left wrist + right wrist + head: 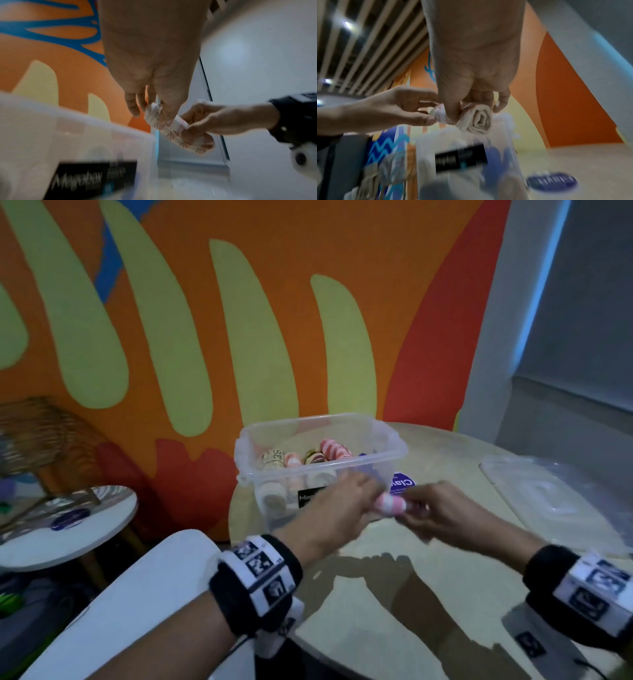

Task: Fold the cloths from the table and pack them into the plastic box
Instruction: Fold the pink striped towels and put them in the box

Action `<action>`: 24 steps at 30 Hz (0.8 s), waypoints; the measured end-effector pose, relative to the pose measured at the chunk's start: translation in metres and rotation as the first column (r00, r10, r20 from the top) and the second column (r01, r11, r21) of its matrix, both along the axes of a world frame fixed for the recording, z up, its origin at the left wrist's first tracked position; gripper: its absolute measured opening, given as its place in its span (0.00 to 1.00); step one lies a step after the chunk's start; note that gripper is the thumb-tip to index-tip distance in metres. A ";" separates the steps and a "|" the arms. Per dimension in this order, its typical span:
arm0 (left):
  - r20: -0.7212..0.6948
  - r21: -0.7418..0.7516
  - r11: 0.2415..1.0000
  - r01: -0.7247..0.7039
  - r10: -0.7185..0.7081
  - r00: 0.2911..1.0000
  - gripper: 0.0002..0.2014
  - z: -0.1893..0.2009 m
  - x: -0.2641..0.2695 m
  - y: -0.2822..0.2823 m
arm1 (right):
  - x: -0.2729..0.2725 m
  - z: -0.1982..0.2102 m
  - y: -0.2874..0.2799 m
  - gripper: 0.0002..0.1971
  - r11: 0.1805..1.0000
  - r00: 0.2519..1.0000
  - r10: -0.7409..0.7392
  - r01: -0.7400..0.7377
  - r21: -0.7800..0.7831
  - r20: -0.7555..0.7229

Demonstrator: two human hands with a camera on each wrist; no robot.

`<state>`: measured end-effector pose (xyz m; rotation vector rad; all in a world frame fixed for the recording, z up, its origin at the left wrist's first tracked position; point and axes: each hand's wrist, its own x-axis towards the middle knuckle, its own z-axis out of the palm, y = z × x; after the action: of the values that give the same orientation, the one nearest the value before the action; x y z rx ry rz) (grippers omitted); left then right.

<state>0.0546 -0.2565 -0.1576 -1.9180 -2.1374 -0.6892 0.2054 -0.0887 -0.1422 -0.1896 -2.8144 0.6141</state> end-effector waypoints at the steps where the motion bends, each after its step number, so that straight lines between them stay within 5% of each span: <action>1: 0.021 0.081 0.997 -0.013 0.011 1.000 0.11 0.020 -0.010 -0.007 | -0.004 0.019 0.000 0.17 1.000 0.998 0.001 -0.001 0.008 -0.064; 3: 0.056 0.154 0.984 -0.093 0.085 0.995 0.15 0.056 -0.032 -0.021 | -0.018 0.049 0.001 0.16 0.998 0.989 -0.039 0.044 0.035 -0.141; 7: 0.061 -0.071 0.952 -0.298 0.302 0.951 0.14 0.089 -0.064 -0.041 | -0.058 0.077 0.006 0.19 0.983 0.965 -0.186 0.183 -0.034 -0.185; 14: 0.180 -0.339 0.913 -0.226 0.298 0.937 0.16 0.094 -0.097 -0.017 | -0.131 0.078 0.021 0.10 0.920 0.922 -0.374 0.355 -0.165 -0.099; 24: 0.039 -0.769 0.617 -0.165 0.303 0.952 0.24 0.115 -0.136 0.074 | -0.198 0.051 0.052 0.08 0.925 0.917 -0.373 0.379 -0.017 0.139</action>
<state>-0.0810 -0.1828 -0.0425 -1.8475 -3.0544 0.1894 0.0070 -0.0364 -0.0912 -0.7881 -2.7745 0.5890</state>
